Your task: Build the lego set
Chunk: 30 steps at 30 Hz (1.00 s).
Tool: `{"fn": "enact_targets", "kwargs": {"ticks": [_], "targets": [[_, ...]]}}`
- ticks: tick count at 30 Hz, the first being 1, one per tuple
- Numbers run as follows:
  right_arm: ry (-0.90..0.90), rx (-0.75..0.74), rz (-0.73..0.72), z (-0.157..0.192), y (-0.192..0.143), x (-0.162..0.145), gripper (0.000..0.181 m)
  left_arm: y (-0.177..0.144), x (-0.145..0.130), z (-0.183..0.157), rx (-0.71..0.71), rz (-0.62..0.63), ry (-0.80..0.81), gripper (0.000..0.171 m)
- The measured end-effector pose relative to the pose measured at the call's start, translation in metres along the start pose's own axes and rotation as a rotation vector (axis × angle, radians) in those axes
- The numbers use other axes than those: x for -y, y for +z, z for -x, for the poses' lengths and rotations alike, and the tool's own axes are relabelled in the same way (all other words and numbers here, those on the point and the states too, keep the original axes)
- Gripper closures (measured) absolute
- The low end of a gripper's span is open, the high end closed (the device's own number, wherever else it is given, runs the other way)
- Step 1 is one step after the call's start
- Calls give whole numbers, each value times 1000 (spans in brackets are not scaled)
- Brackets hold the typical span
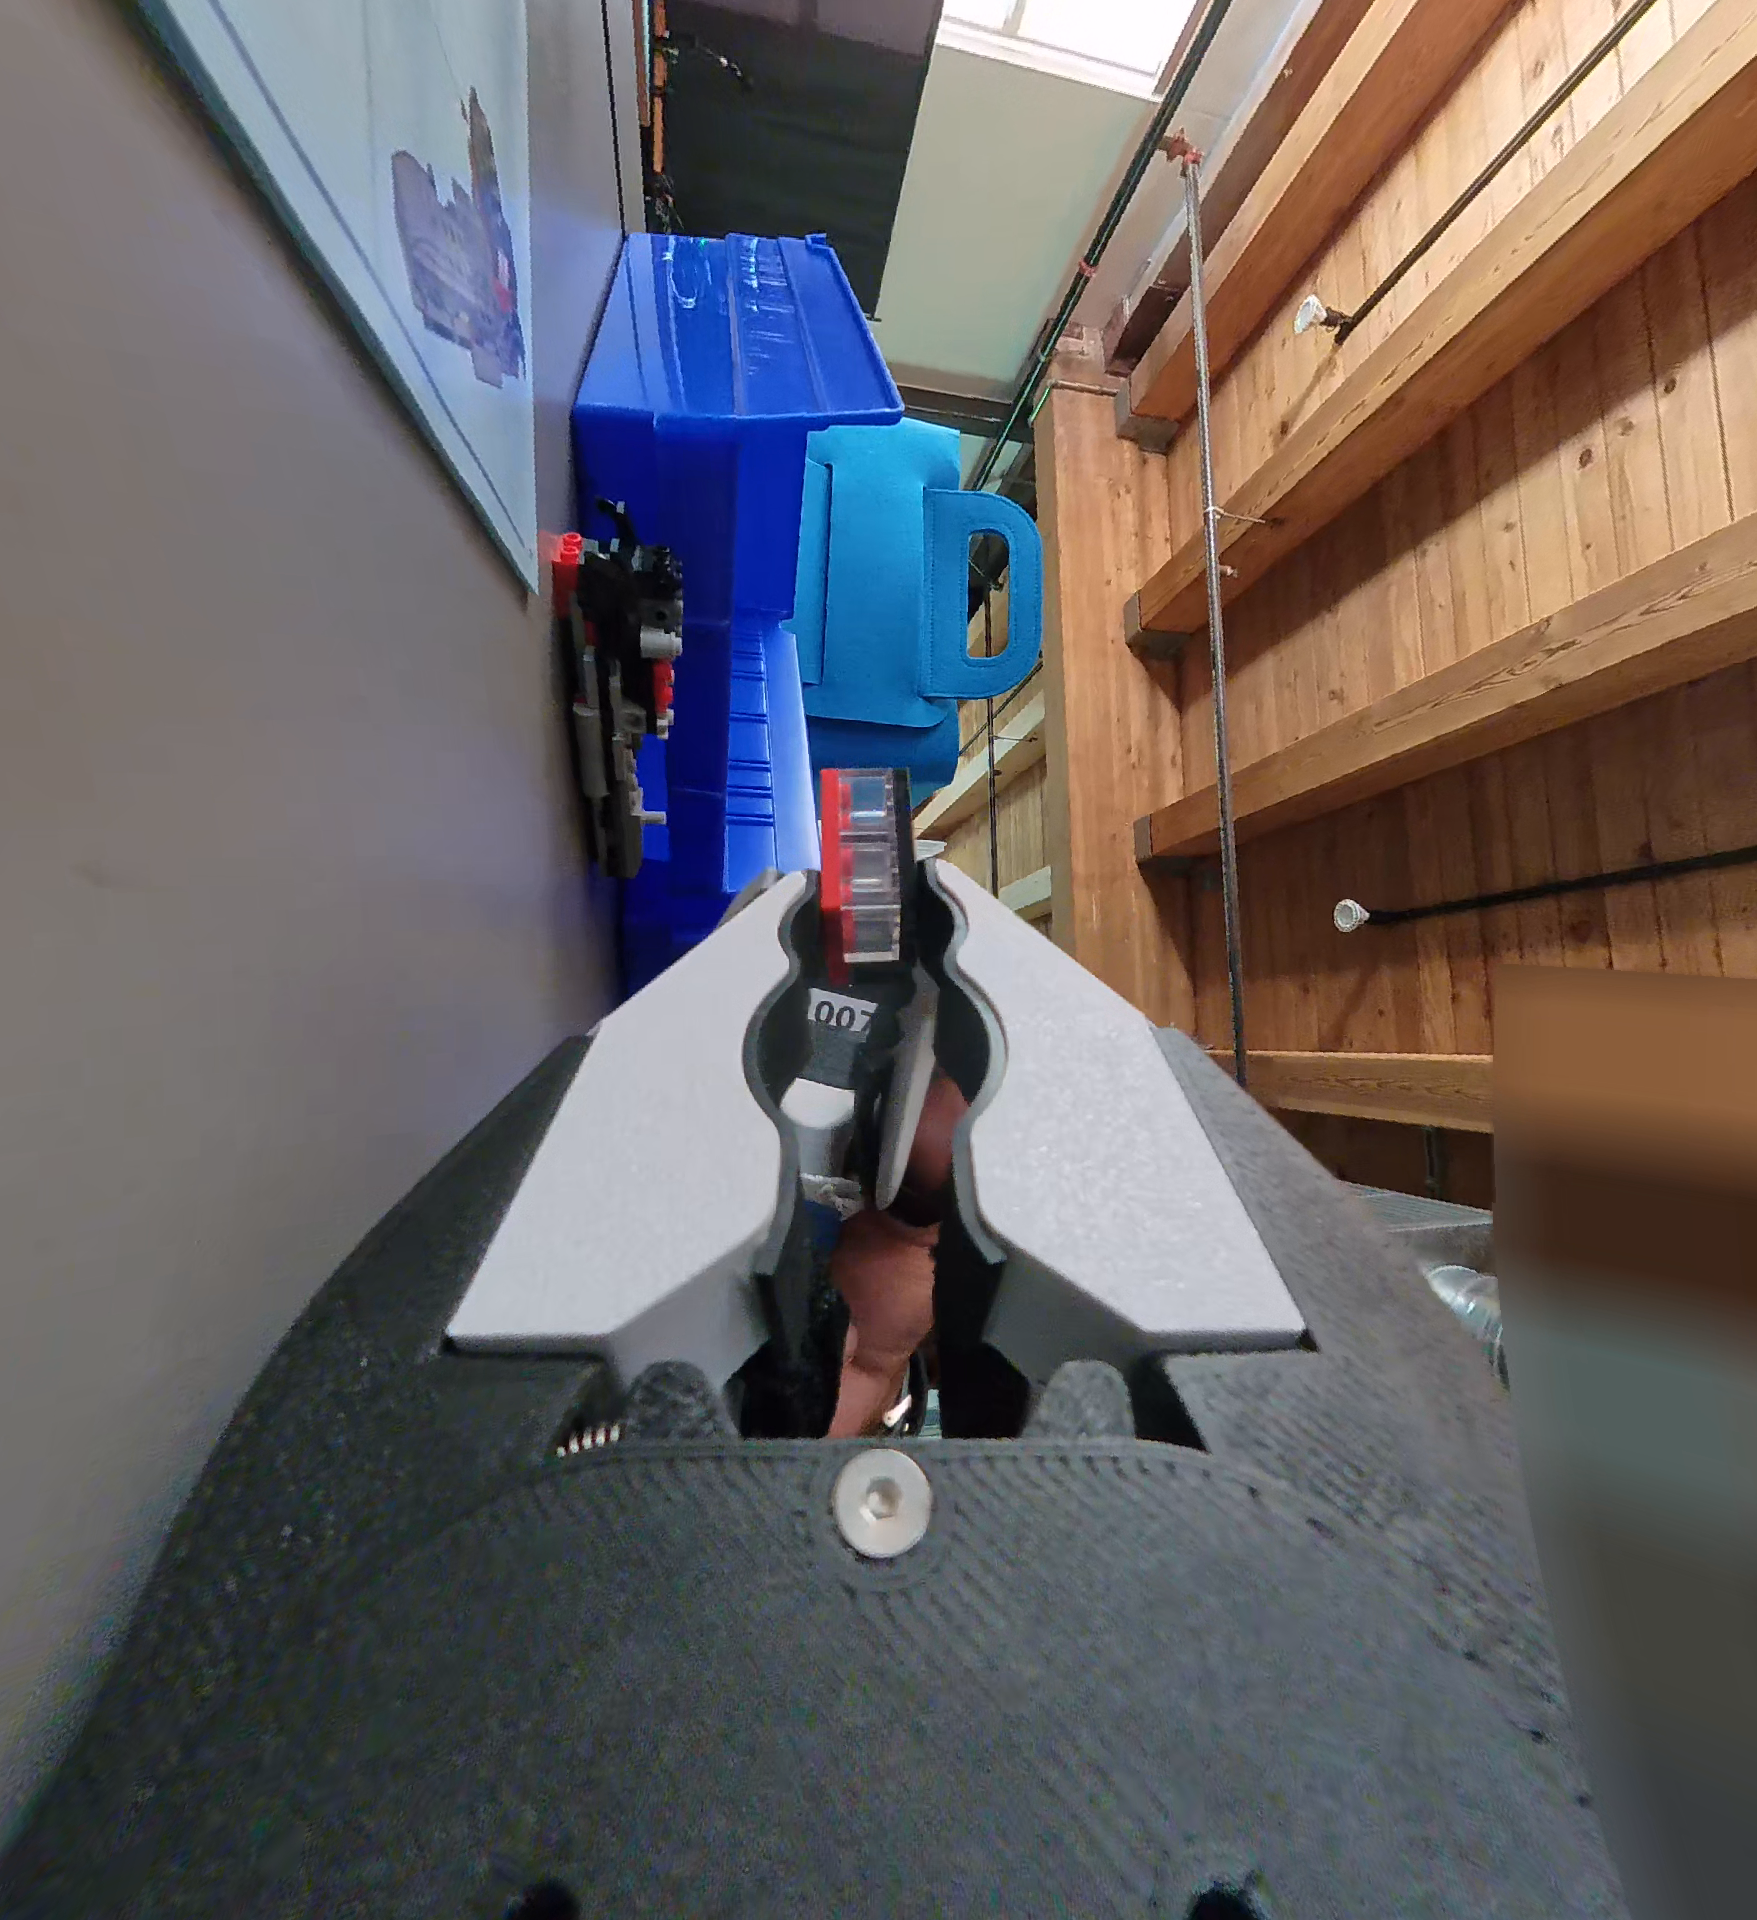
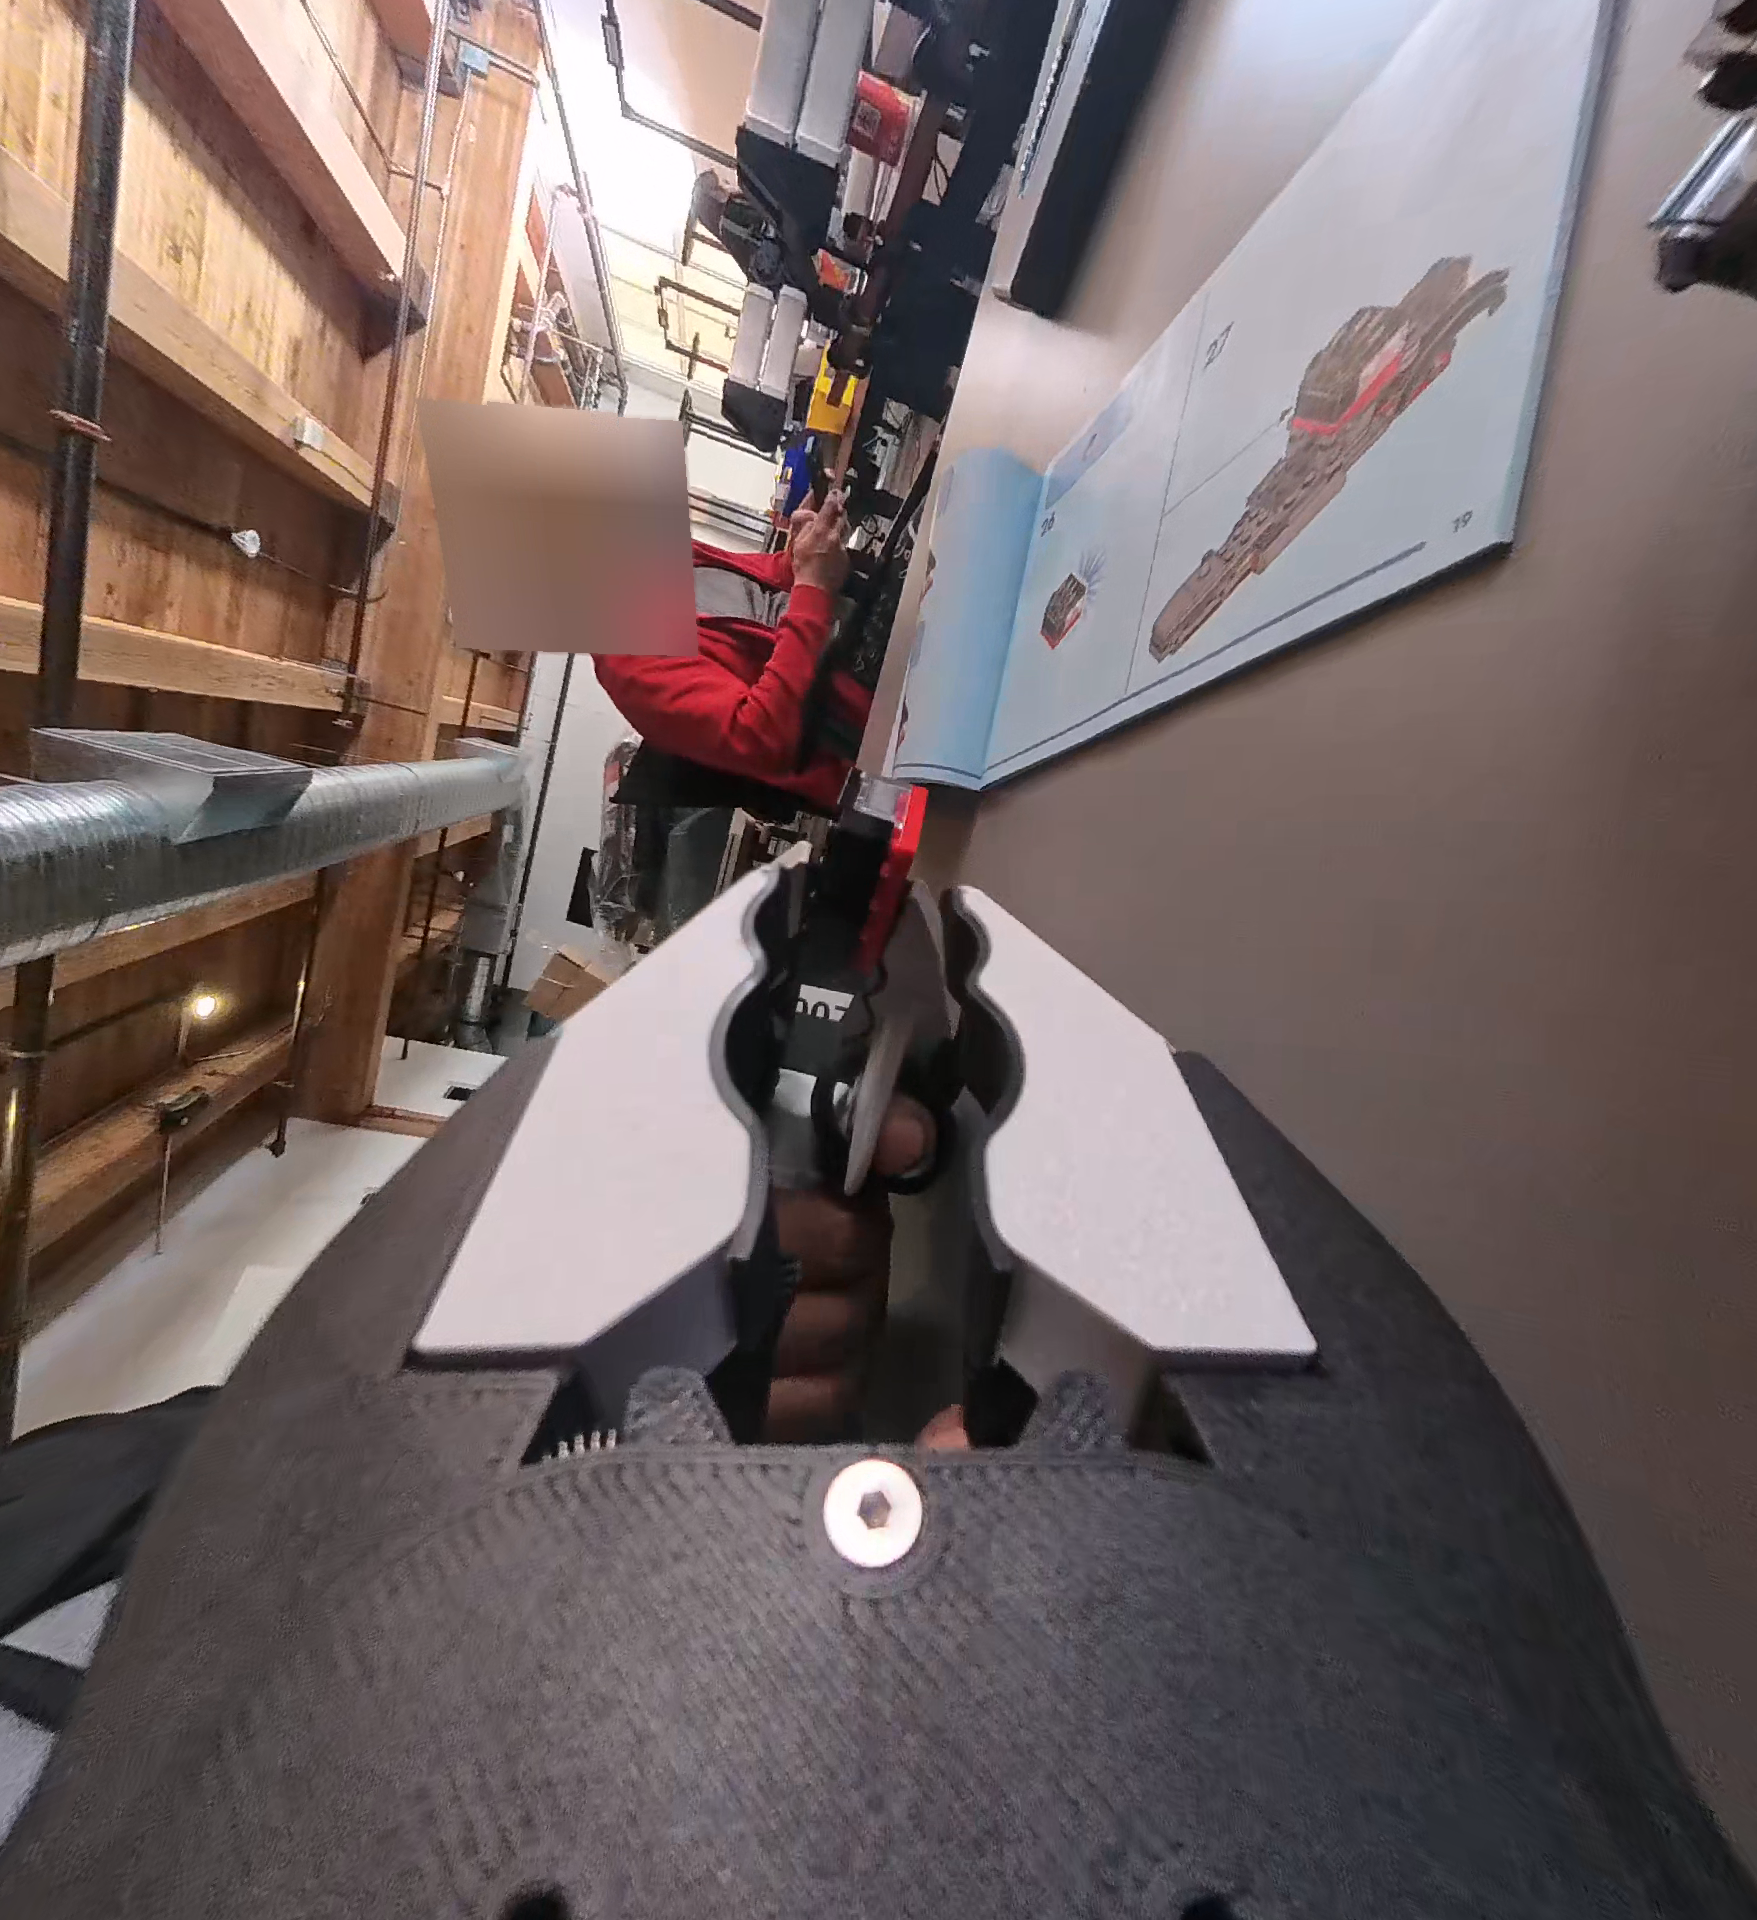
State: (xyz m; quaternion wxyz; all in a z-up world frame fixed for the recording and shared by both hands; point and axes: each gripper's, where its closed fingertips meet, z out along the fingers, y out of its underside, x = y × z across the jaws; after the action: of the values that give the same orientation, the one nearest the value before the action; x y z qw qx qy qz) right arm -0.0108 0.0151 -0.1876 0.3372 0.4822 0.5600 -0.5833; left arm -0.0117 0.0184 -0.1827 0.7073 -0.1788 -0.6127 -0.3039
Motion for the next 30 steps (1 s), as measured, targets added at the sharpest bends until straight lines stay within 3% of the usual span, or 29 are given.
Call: {"fn": "enact_targets", "kwargs": {"ticks": [5,30], "targets": [[-3,7,-2,1,0,0,160,0,0,-1,4,2,15,155],[-58,-18,-36,1,0,-1,165,-1,-1,0,22,8,76,154]]}}
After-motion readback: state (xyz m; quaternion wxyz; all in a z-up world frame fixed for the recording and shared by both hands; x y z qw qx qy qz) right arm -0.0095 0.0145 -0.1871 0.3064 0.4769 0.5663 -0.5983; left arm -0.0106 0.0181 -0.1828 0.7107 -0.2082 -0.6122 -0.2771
